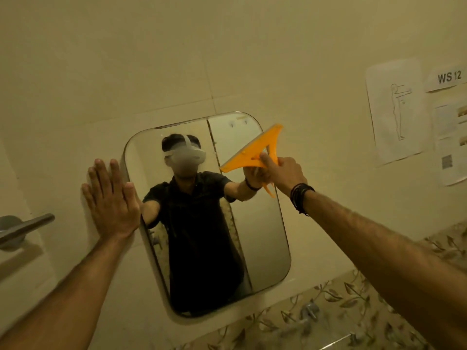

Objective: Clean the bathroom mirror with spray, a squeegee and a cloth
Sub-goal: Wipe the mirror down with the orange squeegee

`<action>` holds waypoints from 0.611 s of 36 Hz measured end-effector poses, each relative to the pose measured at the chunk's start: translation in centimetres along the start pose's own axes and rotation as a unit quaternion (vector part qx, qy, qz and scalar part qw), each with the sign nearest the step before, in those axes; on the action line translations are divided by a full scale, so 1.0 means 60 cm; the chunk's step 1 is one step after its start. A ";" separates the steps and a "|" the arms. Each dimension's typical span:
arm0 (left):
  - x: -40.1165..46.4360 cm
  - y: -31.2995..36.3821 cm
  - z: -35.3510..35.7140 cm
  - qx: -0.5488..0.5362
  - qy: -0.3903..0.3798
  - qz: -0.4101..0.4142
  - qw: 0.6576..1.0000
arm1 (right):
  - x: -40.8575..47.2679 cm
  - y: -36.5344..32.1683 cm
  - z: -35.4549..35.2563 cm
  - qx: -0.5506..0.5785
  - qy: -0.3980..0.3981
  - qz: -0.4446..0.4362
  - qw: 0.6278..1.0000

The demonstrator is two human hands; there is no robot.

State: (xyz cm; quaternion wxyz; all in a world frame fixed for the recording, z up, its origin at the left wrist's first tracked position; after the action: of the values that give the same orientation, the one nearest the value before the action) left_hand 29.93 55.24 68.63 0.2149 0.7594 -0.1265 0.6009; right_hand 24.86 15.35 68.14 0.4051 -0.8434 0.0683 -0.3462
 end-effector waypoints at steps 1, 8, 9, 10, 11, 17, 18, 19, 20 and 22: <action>-0.001 0.000 0.002 0.003 0.007 -0.003 1.000 | -0.008 0.012 0.007 0.005 -0.003 0.006 1.000; -0.006 0.008 0.012 0.028 0.044 -0.016 0.999 | -0.085 0.100 0.067 0.034 -0.009 0.062 0.997; -0.006 0.011 0.012 0.026 0.046 -0.019 0.998 | -0.099 0.114 0.077 0.037 -0.010 0.069 0.997; -0.006 0.014 0.010 0.023 0.046 -0.023 0.998 | -0.112 0.126 0.087 0.039 -0.013 0.077 0.996; -0.005 0.018 0.009 0.022 0.045 -0.025 0.998 | -0.125 0.138 0.096 0.040 -0.016 0.085 0.995; -0.004 0.026 0.007 0.029 0.048 -0.050 0.997 | -0.176 0.170 0.112 0.018 -0.016 0.103 0.994; -0.005 0.025 0.006 0.028 0.046 -0.050 0.997 | -0.177 0.169 0.108 0.008 -0.013 0.102 0.995; -0.007 0.023 0.007 0.032 0.045 -0.045 0.997 | -0.176 0.167 0.102 0.001 -0.010 0.100 0.995; -0.010 0.022 0.007 0.037 0.044 -0.040 0.998 | -0.172 0.164 0.096 0.001 -0.005 0.095 0.995; -0.014 0.020 0.013 0.042 0.045 -0.044 0.997 | -0.160 0.153 0.081 0.018 0.015 0.085 0.996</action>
State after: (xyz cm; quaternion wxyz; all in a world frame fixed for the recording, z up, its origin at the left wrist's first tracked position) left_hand 29.82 53.77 67.89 0.2142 0.7449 -0.0576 0.6292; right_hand 22.28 16.14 54.25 0.4472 -0.8219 0.1395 -0.3241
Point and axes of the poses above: each hand's wrist, its own x-axis towards the middle knuckle, its own z-axis out of the palm, y = z × x, the point moved 2 cm from there along x, towards the middle knuckle, and after that the axes turned 15 degrees about -x, right-handed, at the moved point
